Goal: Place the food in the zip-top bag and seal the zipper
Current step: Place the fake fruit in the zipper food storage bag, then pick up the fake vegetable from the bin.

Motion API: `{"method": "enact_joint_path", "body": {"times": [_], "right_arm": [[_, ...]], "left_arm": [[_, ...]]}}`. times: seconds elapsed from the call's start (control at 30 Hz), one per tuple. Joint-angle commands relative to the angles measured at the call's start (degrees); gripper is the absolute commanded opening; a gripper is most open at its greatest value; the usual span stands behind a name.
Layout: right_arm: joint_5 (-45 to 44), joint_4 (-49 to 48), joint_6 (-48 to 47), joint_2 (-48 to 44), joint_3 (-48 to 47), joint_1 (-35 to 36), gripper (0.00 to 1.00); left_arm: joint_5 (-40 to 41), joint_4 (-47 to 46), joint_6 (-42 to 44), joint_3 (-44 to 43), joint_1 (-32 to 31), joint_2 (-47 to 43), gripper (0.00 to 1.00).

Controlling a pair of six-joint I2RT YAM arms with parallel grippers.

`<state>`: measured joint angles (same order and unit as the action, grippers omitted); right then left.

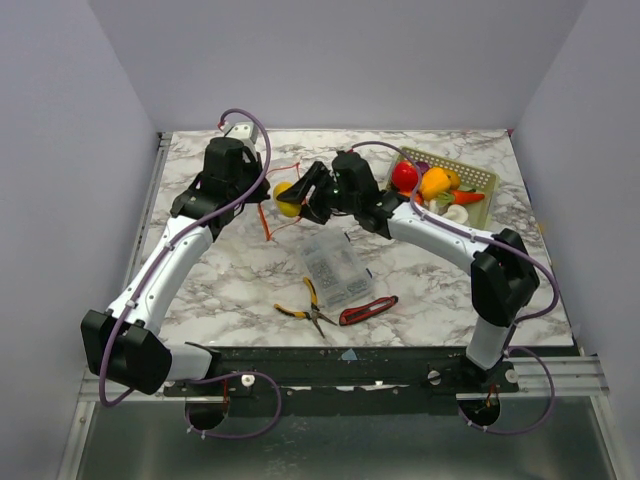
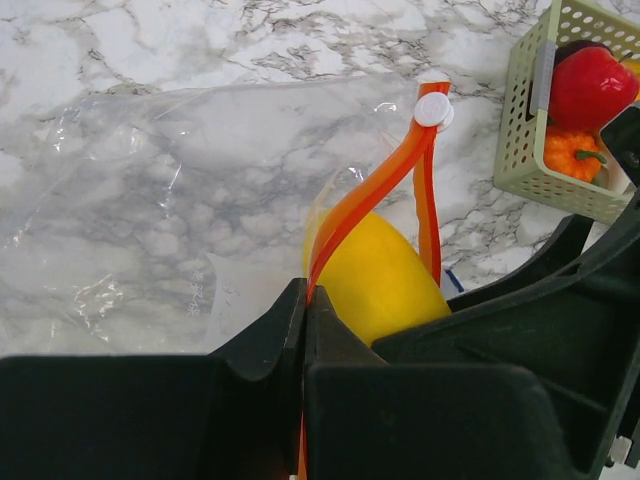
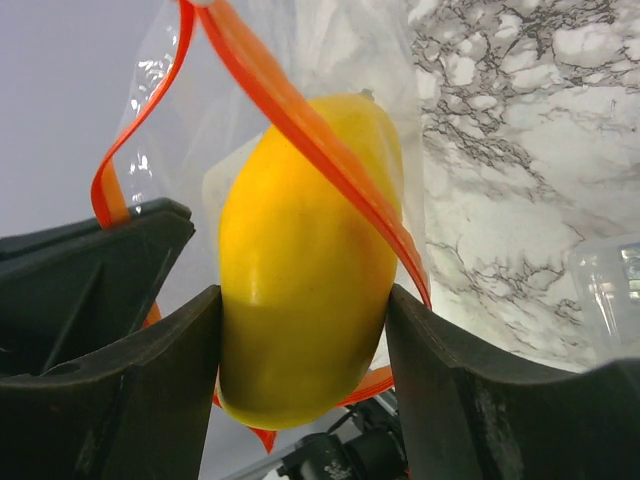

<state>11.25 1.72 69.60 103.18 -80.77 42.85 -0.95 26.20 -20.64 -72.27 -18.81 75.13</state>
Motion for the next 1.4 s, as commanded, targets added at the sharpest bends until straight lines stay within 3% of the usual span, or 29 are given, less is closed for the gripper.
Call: {"method": "enact_joint_path", "body": {"times": [0.0, 0.2, 0.77, 0.93, 1.2, 1.27, 1.37], "right_arm": [[-3.13, 2.19, -7.07, -2.38, -2.63, 1.77, 0.67], [-3.23, 0.82, -10.13, -4.97, -1.31, 2.0, 0.75], [-5.82, 3.41, -18.62, -12.27, 1.18, -1.11, 0.76], [-8.96, 6.57, -22.53, -17.55, 4.04, -6.28, 0.76], [-16.57, 12.54, -25.14, -27.81, 14.13, -23.11, 0.8], [-22.98, 13.95, -24.52, -29.26, 16.37, -25.58, 0.84], [-24.62, 15.43, -20.31, -29.58, 18.67, -31.57, 0.87]], "left_arm": [[-1.25, -0.43, -0.54, -0.41, 0.35, -0.36, 0.0], [-0.69, -0.56, -0.28, -0.15, 0.35, -0.38, 0.0], [-0.65, 0.01, 0.03, -0.51, 0.53, 0.29, 0.0], [-1.15, 1.18, -0.1, -1.52, 0.61, 0.95, 0.0], [-0.77, 1.37, -0.06, -1.75, 0.64, 1.03, 0.0], [-1.25, 1.39, -0.27, -1.76, 0.64, 0.93, 0.0], [-0.71, 0.86, -0.19, -1.03, 0.66, 0.54, 0.0]]}}
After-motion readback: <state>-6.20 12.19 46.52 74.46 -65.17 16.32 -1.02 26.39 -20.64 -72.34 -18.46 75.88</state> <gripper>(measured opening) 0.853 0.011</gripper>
